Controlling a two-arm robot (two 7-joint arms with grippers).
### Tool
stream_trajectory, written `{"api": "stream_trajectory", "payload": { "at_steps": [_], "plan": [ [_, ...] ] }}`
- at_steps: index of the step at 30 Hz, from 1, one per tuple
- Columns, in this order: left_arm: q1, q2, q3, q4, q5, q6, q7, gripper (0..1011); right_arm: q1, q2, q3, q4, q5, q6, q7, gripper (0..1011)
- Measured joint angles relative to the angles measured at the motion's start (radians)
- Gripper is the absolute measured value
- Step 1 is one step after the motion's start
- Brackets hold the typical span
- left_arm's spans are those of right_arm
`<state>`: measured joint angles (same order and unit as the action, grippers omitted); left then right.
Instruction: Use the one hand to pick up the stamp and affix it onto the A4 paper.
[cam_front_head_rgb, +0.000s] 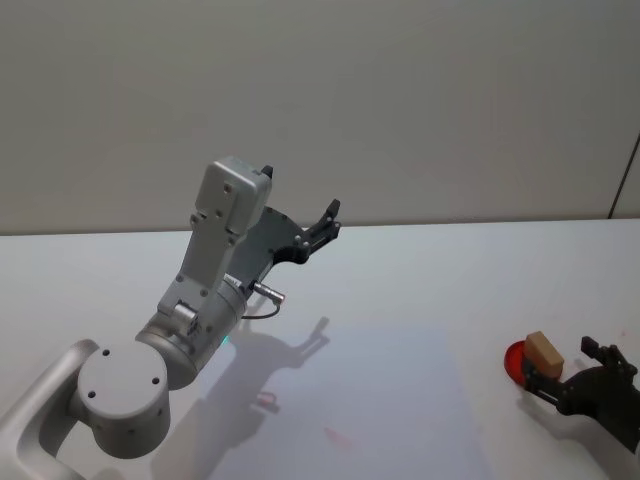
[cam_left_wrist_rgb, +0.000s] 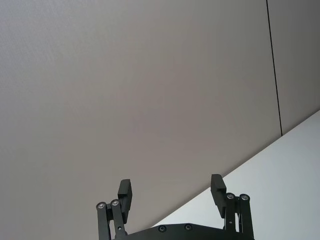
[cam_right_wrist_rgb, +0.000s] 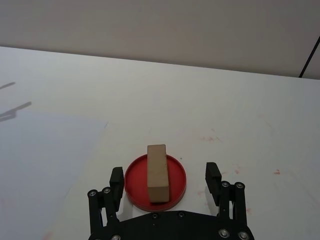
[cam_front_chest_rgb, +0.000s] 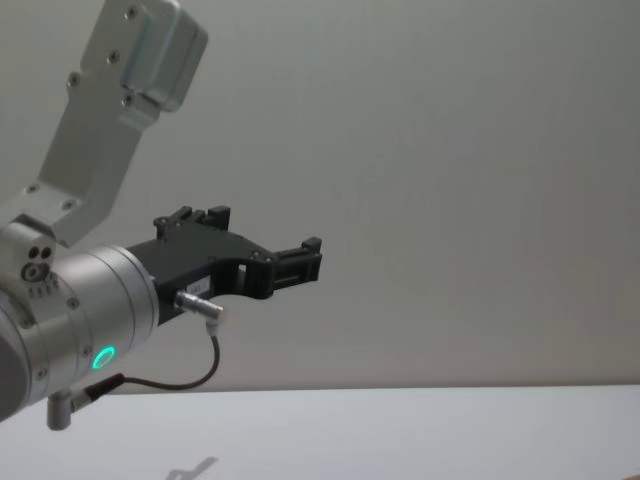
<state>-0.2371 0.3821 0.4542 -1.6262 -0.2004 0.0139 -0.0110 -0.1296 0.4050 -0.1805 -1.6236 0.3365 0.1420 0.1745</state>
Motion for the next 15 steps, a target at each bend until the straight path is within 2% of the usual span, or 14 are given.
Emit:
{"api": "stream_trajectory", "payload": {
  "at_steps": [15],
  "plan": [
    [0.0, 0.0, 0.0, 0.0, 0.0, 0.0, 0.0, 1001, 0.023, -0.021, -0.008, 0.025, -0.029, -0.015, -0.015, 1001]
  ]
}}
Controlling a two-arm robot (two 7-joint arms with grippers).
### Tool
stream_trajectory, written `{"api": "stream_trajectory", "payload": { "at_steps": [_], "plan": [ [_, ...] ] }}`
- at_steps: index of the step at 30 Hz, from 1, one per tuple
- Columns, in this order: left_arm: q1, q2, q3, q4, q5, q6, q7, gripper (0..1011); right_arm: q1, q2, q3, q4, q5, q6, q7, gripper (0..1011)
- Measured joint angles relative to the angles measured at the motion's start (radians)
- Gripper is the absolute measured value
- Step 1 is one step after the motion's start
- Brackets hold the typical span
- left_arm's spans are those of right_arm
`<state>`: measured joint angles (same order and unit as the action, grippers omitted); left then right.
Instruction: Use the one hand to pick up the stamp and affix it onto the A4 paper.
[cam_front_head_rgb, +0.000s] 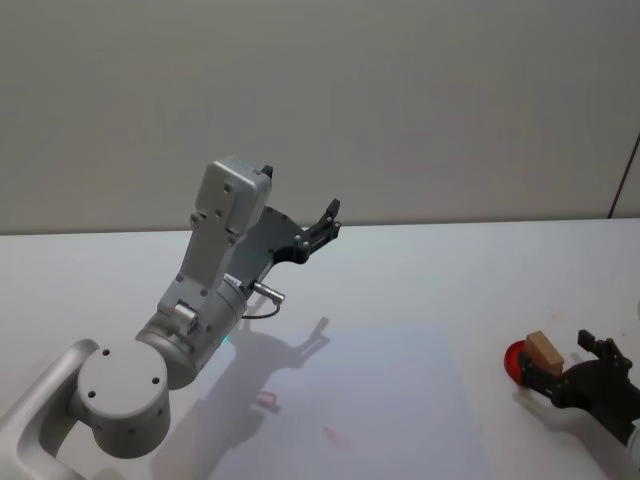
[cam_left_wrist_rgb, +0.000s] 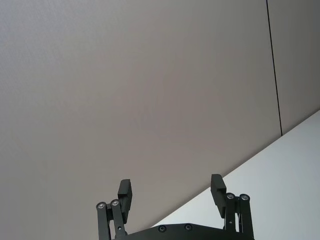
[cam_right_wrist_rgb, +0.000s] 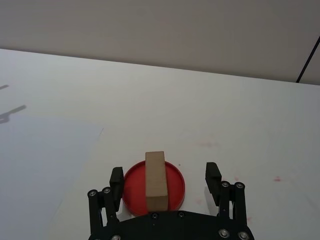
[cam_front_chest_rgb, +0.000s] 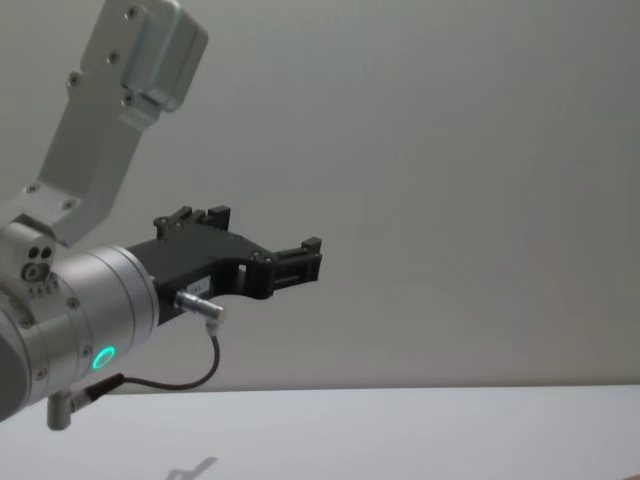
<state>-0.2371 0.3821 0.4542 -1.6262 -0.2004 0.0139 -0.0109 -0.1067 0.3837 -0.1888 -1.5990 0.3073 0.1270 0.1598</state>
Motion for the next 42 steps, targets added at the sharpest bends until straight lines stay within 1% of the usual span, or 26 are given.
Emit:
{"api": "stream_trajectory", "payload": {
  "at_steps": [3, 4, 5, 6, 7, 9, 10, 14, 17, 18, 19, 20, 23, 24, 25, 26, 29, 42],
  "plan": [
    [0.0, 0.0, 0.0, 0.0, 0.0, 0.0, 0.0, 1001, 0.004, -0.004, -0.002, 0.004, -0.005, -0.005, 0.0, 994],
    [0.0, 0.0, 0.0, 0.0, 0.0, 0.0, 0.0, 1001, 0.005, -0.005, -0.003, 0.005, -0.006, -0.006, 0.0, 950],
    [0.0, 0.0, 0.0, 0.0, 0.0, 0.0, 0.0, 1001, 0.006, -0.006, -0.003, 0.007, -0.007, -0.007, -0.001, 950],
    [0.0, 0.0, 0.0, 0.0, 0.0, 0.0, 0.0, 1001, 0.008, -0.008, -0.004, 0.009, -0.009, -0.009, -0.001, 911],
    [0.0, 0.0, 0.0, 0.0, 0.0, 0.0, 0.0, 1001, 0.01, -0.009, -0.004, 0.01, -0.01, -0.009, -0.001, 911],
    [0.0, 0.0, 0.0, 0.0, 0.0, 0.0, 0.0, 1001, 0.011, -0.011, -0.005, 0.013, -0.011, -0.011, -0.001, 855],
    [0.0, 0.0, 0.0, 0.0, 0.0, 0.0, 0.0, 1001, 0.013, -0.012, -0.005, 0.016, -0.012, -0.011, -0.001, 795],
    [0.0, 0.0, 0.0, 0.0, 0.0, 0.0, 0.0, 1001, 0.016, -0.016, -0.005, 0.022, -0.013, -0.012, -0.003, 705],
    [0.0, 0.0, 0.0, 0.0, 0.0, 0.0, 0.0, 1001, 0.018, -0.017, -0.005, 0.026, -0.012, -0.01, -0.005, 605],
    [0.0, 0.0, 0.0, 0.0, 0.0, 0.0, 0.0, 1001, 0.019, -0.018, -0.005, 0.027, -0.012, -0.01, -0.005, 588],
    [0.0, 0.0, 0.0, 0.0, 0.0, 0.0, 0.0, 1001, 0.019, -0.018, -0.005, 0.029, -0.011, -0.009, -0.007, 534],
    [0.0, 0.0, 0.0, 0.0, 0.0, 0.0, 0.0, 1001, 0.019, -0.018, -0.005, 0.029, -0.011, -0.009, -0.007, 534],
    [0.0, 0.0, 0.0, 0.0, 0.0, 0.0, 0.0, 1001, 0.02, -0.019, -0.003, 0.032, -0.005, -0.007, -0.008, 405],
    [0.0, 0.0, 0.0, 0.0, 0.0, 0.0, 0.0, 1001, 0.02, -0.019, -0.002, 0.032, -0.003, -0.007, -0.008, 387],
    [0.0, 0.0, 0.0, 0.0, 0.0, 0.0, 0.0, 1001, 0.02, -0.019, -0.002, 0.032, -0.002, -0.007, -0.008, 330],
    [0.0, 0.0, 0.0, 0.0, 0.0, 0.0, 0.0, 1001, 0.02, -0.019, 0.0, 0.032, 0.002, -0.007, -0.008, 330],
    [0.0, 0.0, 0.0, 0.0, 0.0, 0.0, 0.0, 1001, 0.019, -0.019, 0.002, 0.031, 0.009, -0.007, -0.008, 224],
    [0.0, 0.0, 0.0, 0.0, 0.0, 0.0, 0.0, 1001, 0.007, -0.013, 0.012, 0.007, 0.042, -0.018, 0.003, 219]
  ]
}}
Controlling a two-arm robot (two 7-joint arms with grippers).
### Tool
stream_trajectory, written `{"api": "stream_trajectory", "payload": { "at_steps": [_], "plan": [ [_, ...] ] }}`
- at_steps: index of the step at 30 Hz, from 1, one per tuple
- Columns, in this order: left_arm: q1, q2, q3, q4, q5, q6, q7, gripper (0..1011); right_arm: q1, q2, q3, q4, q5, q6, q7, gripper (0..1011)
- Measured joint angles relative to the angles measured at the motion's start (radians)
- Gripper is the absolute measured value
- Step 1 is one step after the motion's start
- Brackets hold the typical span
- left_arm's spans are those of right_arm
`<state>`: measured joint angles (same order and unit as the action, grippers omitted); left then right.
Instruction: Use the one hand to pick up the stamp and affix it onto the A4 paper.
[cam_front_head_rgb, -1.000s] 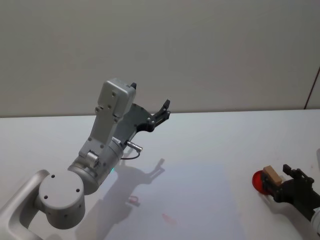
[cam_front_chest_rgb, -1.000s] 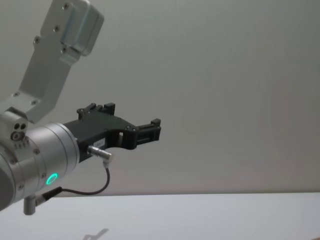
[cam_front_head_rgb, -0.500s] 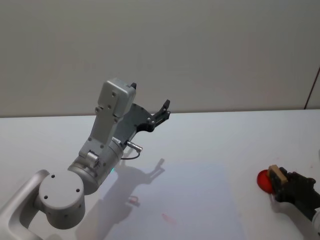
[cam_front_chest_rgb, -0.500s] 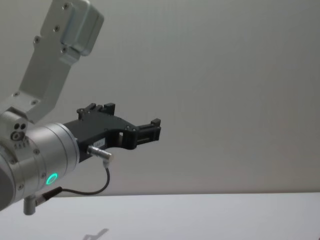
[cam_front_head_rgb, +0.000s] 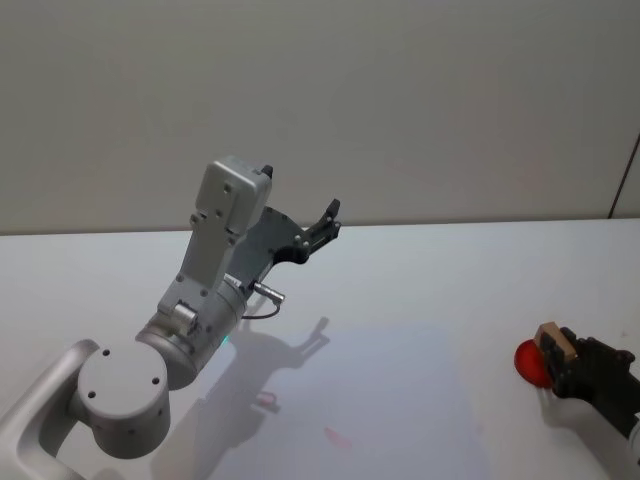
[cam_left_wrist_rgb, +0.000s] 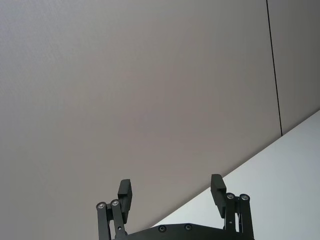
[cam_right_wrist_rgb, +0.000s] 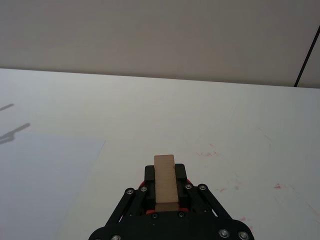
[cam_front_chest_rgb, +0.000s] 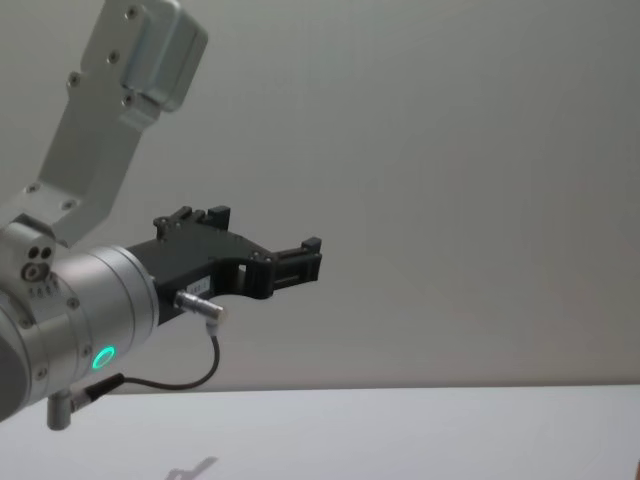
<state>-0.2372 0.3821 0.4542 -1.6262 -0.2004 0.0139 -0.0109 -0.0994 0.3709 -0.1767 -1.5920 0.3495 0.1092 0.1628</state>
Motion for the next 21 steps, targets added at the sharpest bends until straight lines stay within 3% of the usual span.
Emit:
{"api": "stream_trajectory", "payload": {
  "at_steps": [10, 21],
  "plan": [
    [0.0, 0.0, 0.0, 0.0, 0.0, 0.0, 0.0, 1001, -0.011, 0.004, 0.006, -0.044, 0.037, -0.008, 0.023, 219],
    [0.0, 0.0, 0.0, 0.0, 0.0, 0.0, 0.0, 1001, -0.023, 0.008, -0.006, -0.099, 0.047, -0.009, 0.103, 219]
  ]
}}
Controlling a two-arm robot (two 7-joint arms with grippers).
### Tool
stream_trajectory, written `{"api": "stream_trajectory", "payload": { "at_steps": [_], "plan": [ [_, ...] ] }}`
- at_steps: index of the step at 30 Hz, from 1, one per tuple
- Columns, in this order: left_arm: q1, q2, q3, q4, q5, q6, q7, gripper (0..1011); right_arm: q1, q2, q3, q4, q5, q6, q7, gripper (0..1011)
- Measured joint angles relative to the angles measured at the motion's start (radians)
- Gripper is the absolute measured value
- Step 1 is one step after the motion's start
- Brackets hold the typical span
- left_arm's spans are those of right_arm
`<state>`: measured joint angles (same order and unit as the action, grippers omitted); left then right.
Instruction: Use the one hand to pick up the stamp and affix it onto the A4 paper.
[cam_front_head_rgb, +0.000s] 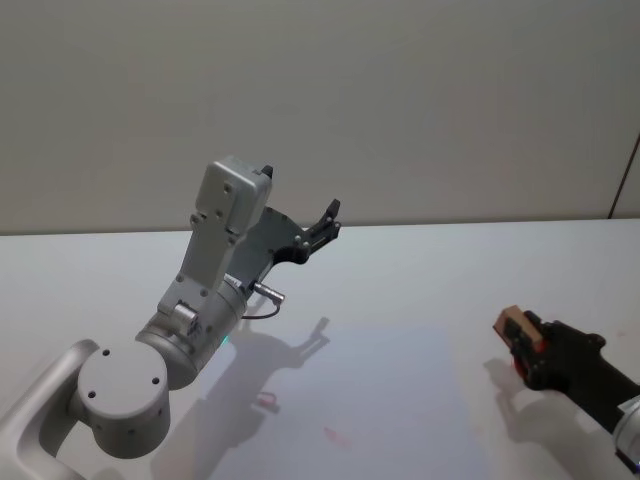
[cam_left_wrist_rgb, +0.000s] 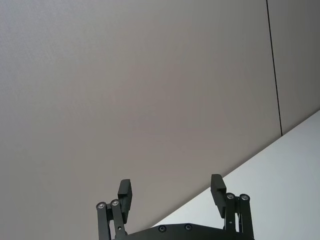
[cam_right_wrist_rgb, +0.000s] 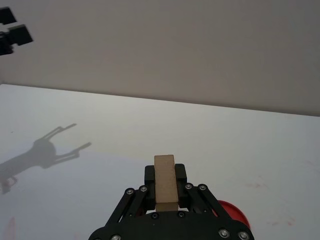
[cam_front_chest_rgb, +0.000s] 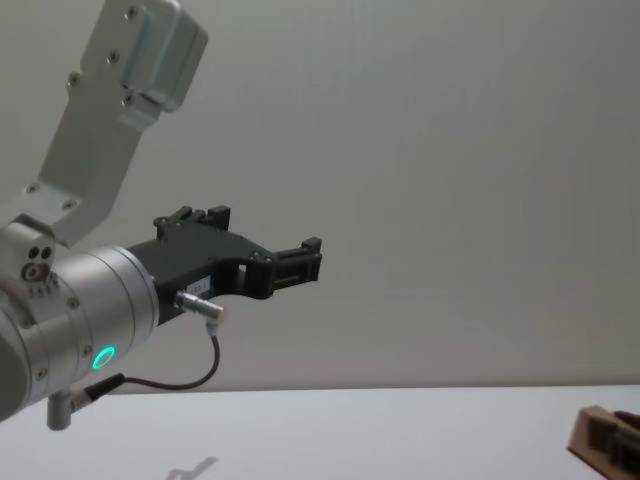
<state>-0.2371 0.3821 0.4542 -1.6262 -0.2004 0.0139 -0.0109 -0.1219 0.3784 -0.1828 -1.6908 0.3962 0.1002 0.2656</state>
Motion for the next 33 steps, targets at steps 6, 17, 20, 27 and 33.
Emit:
{"api": "stream_trajectory", "payload": {
  "at_steps": [6, 17, 20, 27, 33],
  "plan": [
    [0.0, 0.0, 0.0, 0.0, 0.0, 0.0, 0.0, 1001, -0.003, -0.008, -0.023, -0.024, -0.026, 0.002, 0.064, 219],
    [0.0, 0.0, 0.0, 0.0, 0.0, 0.0, 0.0, 1001, 0.008, -0.05, -0.088, -0.033, -0.13, 0.005, 0.16, 219],
    [0.0, 0.0, 0.0, 0.0, 0.0, 0.0, 0.0, 1001, 0.015, -0.069, -0.111, -0.026, -0.174, 0.0, 0.181, 219],
    [0.0, 0.0, 0.0, 0.0, 0.0, 0.0, 0.0, 1001, 0.029, -0.101, -0.151, -0.003, -0.252, -0.022, 0.207, 219],
    [0.0, 0.0, 0.0, 0.0, 0.0, 0.0, 0.0, 1001, 0.039, -0.12, -0.172, 0.016, -0.288, -0.036, 0.219, 219]
  ]
}}
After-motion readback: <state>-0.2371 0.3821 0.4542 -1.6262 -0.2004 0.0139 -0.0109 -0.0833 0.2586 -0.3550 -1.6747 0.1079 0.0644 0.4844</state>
